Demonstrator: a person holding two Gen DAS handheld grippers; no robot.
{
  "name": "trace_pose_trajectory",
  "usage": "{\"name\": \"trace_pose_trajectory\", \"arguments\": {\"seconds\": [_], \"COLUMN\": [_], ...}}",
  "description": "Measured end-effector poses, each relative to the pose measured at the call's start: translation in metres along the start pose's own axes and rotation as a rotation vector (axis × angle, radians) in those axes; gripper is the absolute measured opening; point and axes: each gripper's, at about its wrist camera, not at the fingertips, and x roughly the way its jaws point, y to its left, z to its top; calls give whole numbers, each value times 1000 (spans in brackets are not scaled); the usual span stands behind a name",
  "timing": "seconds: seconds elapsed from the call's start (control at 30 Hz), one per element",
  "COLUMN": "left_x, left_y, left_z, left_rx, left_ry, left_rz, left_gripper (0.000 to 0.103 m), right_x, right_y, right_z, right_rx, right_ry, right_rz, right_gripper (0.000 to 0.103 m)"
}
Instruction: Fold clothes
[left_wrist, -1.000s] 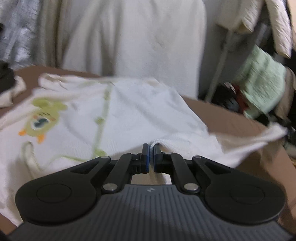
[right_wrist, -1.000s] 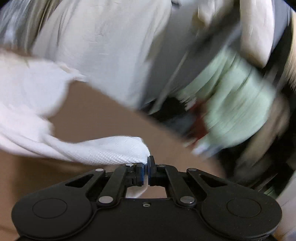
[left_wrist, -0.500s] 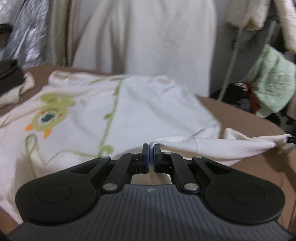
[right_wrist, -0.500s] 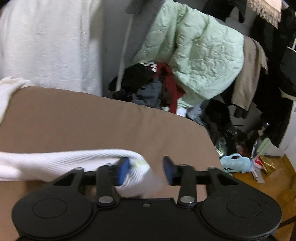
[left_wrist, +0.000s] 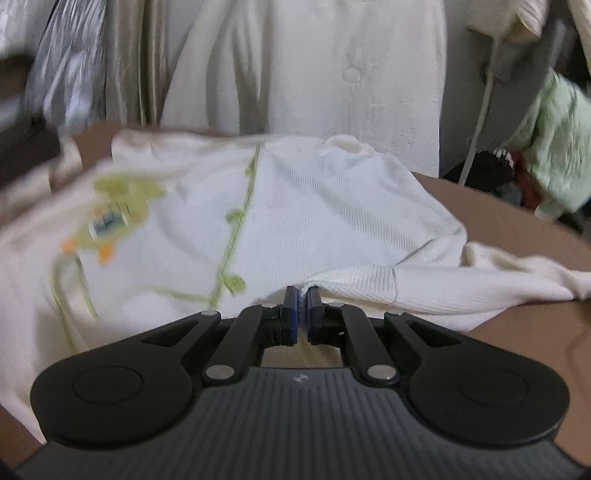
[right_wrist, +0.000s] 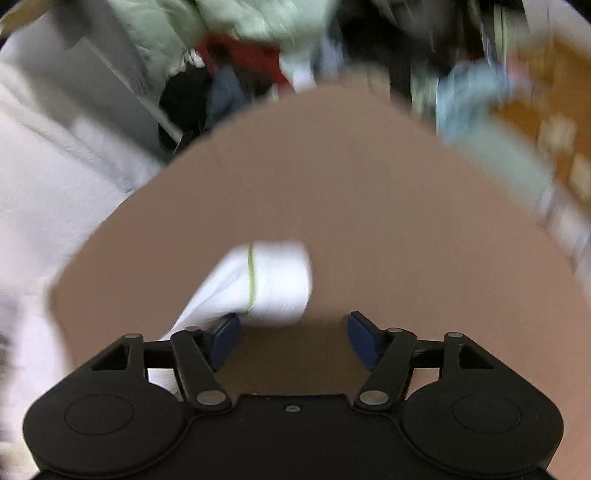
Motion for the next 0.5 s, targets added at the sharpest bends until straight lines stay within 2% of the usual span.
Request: {"name": "trace_pose_trajectory", "arguments": {"seconds": [0.1, 0.17, 0.2, 0.23, 0.27, 0.3, 0.37, 0.43, 0.47, 0.5], "left_x": [-2, -1, 0, 0, 1, 1, 2, 3, 4, 4], "left_y": [-10, -14, -14, -13, -12, -11, -10, -8, -7, -6], "left_z": [1, 0, 0, 0, 0, 0, 1, 1, 1, 1], "left_rx": [50, 62, 61, 58, 55, 51, 45, 38, 34, 31], "left_ry": [-29, -32, -31, -28, -24, -21, -15, -9, -6, -3], "left_rz": [17, 11, 7, 3, 0, -4, -11, -18, -22, -26], "left_gripper": [4, 4, 4, 4, 4, 4, 4, 4, 4, 4], "right_x": [11, 16, 18, 22, 26, 29, 27, 23, 25, 27], "right_y": [-3, 5, 11, 15, 20, 26, 41, 58, 64, 67], "right_z": [-11, -8, -6, -1, 2, 5, 6, -1, -4, -5], "right_rx": [10, -34, -62, -77, -84, -91, -148, -292, -358, -389], "right_ry": [79, 75, 62, 28, -14, -56, -198, -340, -367, -362], "right_rz": [73, 100, 135, 163, 163, 162, 155, 90, 75, 84], "right_gripper": [75, 77, 73, 61, 3, 6, 6, 7, 12, 13]}}
